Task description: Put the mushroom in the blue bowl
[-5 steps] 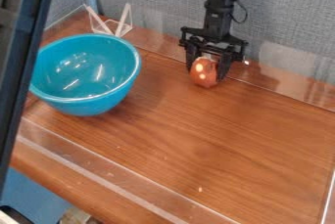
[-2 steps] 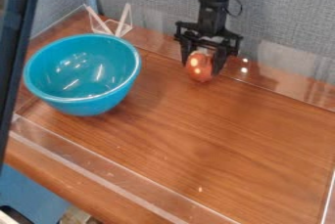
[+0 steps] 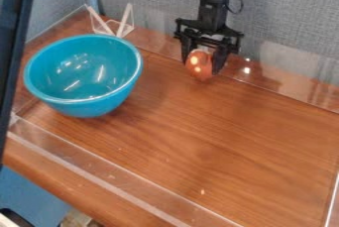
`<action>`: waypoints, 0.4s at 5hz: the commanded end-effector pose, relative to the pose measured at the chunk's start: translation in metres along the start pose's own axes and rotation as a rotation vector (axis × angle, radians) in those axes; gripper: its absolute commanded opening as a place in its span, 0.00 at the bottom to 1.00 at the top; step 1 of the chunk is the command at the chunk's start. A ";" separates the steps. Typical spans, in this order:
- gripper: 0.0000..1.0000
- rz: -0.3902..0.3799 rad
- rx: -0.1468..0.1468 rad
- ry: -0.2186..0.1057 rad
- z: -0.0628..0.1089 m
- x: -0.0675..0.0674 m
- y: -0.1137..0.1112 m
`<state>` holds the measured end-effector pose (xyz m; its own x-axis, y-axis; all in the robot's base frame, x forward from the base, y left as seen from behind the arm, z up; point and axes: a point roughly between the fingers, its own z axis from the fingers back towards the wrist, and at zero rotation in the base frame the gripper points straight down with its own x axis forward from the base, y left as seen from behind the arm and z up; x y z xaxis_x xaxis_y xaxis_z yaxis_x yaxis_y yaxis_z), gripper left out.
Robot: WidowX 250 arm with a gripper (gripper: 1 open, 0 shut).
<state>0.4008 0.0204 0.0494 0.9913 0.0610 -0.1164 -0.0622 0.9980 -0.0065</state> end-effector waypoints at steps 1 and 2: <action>0.00 0.008 0.002 -0.093 0.035 0.002 0.006; 0.00 -0.002 -0.012 -0.124 0.053 -0.005 0.008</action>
<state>0.3970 0.0234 0.0650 0.9949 0.0481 -0.0885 -0.0500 0.9986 -0.0195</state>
